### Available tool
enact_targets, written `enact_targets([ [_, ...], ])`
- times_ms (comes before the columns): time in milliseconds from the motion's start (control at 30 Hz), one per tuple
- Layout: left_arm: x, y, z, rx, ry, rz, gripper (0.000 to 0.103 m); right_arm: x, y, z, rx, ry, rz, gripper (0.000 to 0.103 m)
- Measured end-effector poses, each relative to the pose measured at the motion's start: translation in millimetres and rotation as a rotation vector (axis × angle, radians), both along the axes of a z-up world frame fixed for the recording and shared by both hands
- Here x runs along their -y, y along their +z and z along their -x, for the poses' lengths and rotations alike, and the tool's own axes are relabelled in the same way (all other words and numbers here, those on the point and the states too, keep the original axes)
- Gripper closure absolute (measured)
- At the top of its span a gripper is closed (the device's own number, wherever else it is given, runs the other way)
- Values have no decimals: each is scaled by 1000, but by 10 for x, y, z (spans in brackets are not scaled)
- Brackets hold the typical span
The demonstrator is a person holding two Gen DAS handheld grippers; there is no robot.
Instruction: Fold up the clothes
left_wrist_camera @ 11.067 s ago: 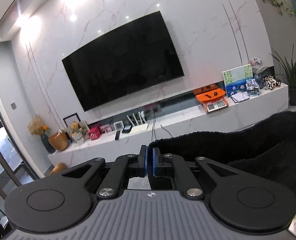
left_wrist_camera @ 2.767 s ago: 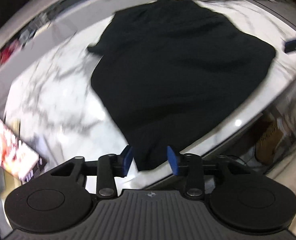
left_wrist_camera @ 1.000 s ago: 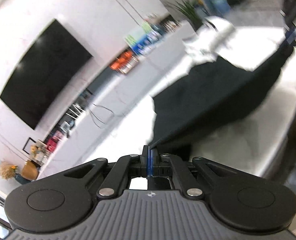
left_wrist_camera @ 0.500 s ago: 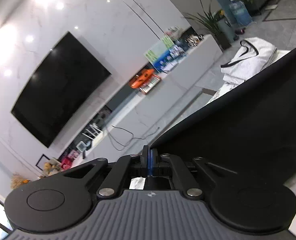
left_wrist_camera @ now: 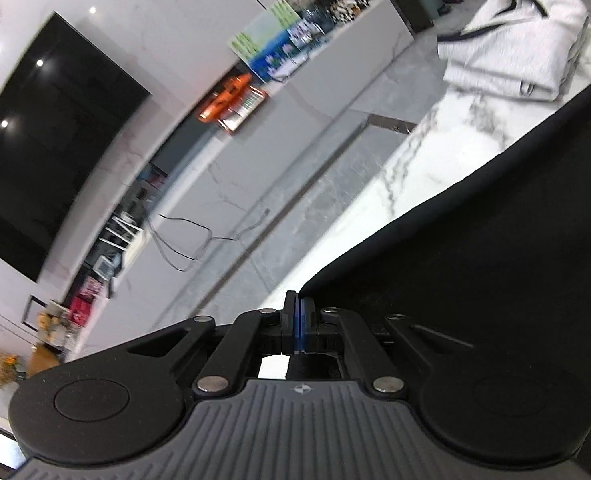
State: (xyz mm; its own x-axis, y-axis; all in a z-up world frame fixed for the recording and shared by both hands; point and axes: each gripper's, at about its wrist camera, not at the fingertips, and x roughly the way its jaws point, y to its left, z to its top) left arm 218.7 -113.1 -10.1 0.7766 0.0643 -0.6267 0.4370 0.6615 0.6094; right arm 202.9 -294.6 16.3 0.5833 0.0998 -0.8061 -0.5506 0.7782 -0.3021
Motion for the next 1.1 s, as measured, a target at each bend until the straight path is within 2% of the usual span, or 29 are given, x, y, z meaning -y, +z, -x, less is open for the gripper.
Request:
enact_targets([
  [200, -28, -425, -173, -73, -16, 8, 100, 145, -379, -273, -60, -41, -68, 98],
  [300, -61, -517, -187, -86, -26, 16, 97, 158, -464, -308, -82, -47, -85, 98],
  [400, -143, -511, -171, -64, -3, 37, 69, 149, -541, -314, -94, -43, -81, 96],
  [467, -189, -450, -150, -37, 14, 55, 65, 136, -563, -272, -95, -46, -80, 95],
  [533, -266, -290, -69, -4, 25, 93, 57, 122, -572, -190, -103, -65, -87, 94],
  [600, -315, -129, 38, 18, 38, 119, 54, 139, -569, -169, -120, -102, -103, 93],
  [700, -352, 54, 282, 17, 40, 124, 54, 151, -547, -76, -141, -139, -109, 93],
  [867, -418, 196, 698, -50, 53, 146, 55, 117, -526, 330, -166, -182, -108, 93],
  [1000, -590, 223, 1147, -169, 122, 211, 70, 96, -495, 713, -186, -217, -137, 93],
  [1100, -696, 128, 1455, -223, 153, 221, 76, 61, -477, 1003, -201, -220, -159, 93],
])
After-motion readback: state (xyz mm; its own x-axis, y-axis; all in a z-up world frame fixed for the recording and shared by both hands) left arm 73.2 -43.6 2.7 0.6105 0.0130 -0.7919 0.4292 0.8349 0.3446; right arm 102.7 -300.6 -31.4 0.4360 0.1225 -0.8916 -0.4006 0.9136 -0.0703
